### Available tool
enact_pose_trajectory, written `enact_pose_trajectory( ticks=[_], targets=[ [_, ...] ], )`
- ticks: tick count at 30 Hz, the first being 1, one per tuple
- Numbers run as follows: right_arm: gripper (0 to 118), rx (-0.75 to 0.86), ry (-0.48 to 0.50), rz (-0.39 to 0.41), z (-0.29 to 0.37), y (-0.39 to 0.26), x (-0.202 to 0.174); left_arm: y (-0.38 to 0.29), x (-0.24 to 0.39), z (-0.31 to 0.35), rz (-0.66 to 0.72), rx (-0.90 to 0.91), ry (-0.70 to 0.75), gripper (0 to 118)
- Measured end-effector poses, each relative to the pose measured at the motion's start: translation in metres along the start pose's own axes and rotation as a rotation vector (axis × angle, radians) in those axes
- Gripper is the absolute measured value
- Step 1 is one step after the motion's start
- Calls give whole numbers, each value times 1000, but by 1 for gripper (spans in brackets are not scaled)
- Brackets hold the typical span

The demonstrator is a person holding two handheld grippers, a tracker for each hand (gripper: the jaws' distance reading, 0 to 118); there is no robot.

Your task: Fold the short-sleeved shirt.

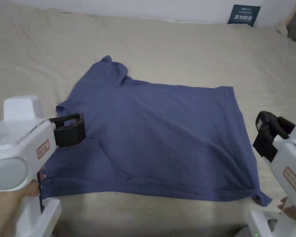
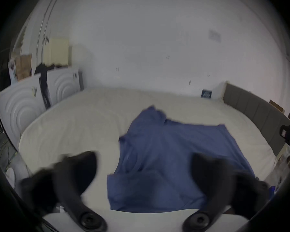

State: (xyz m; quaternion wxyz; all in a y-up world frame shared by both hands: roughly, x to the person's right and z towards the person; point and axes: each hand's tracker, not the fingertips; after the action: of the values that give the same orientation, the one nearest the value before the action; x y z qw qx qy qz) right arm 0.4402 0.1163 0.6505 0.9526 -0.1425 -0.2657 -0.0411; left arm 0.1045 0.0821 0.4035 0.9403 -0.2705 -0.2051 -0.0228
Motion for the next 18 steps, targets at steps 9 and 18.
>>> enact_pose_trajectory(
  ticks=[9, 18],
  targets=[
    [1, -81, -23, 2, -11, -14, 1, -59, -49, -37, 29, -428, 58, 118],
    [1, -137, -44, 24, -17, -22, -2, -108, -43, -58, 82, -593, -6, 6]
  ],
)
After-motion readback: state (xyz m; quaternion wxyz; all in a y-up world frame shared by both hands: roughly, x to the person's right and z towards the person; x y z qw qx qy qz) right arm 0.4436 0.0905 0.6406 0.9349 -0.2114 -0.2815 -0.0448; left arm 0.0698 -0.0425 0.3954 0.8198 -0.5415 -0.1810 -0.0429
